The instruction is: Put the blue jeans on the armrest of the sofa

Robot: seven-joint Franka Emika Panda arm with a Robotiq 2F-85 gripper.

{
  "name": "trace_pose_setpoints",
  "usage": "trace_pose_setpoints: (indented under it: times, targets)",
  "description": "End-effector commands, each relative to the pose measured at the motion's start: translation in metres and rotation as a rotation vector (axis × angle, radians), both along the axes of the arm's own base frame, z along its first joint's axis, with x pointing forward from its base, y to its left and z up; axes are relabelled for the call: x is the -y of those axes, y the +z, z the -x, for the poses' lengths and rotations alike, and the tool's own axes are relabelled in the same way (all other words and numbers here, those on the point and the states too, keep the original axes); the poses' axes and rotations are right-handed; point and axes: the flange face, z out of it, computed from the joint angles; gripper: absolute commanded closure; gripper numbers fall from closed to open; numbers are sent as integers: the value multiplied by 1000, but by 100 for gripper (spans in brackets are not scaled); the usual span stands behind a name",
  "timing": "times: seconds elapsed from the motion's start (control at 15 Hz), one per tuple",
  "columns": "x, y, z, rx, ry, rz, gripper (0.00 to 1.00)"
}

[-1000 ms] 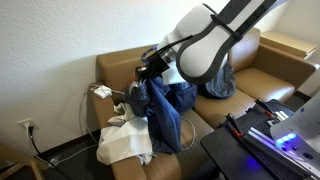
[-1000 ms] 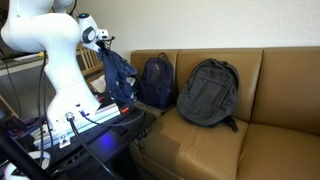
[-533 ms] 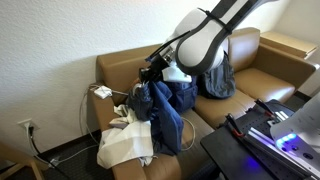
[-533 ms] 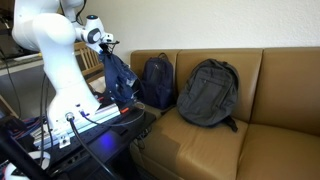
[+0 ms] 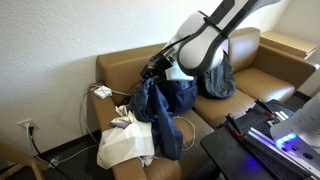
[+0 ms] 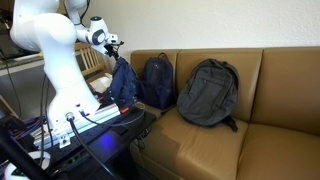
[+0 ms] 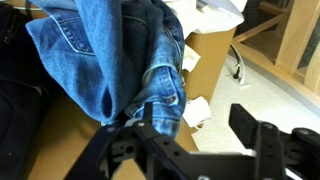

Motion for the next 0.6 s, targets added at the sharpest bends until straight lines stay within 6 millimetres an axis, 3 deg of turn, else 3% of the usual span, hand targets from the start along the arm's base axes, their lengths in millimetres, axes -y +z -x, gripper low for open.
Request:
trace_pose_setpoints:
  times: [0.0,0.13,0.33,0.4,0.53]
  targets:
    - [38,-21,-7,9,-53,110,0]
    - [39,-28,-19,-16,-122,96,0]
    - [33,-7,-24,-13,-189,13,0]
    - [36,-21,-20,-11,-154,59,0]
    - [33,-18,-21,-10,-158,50,0]
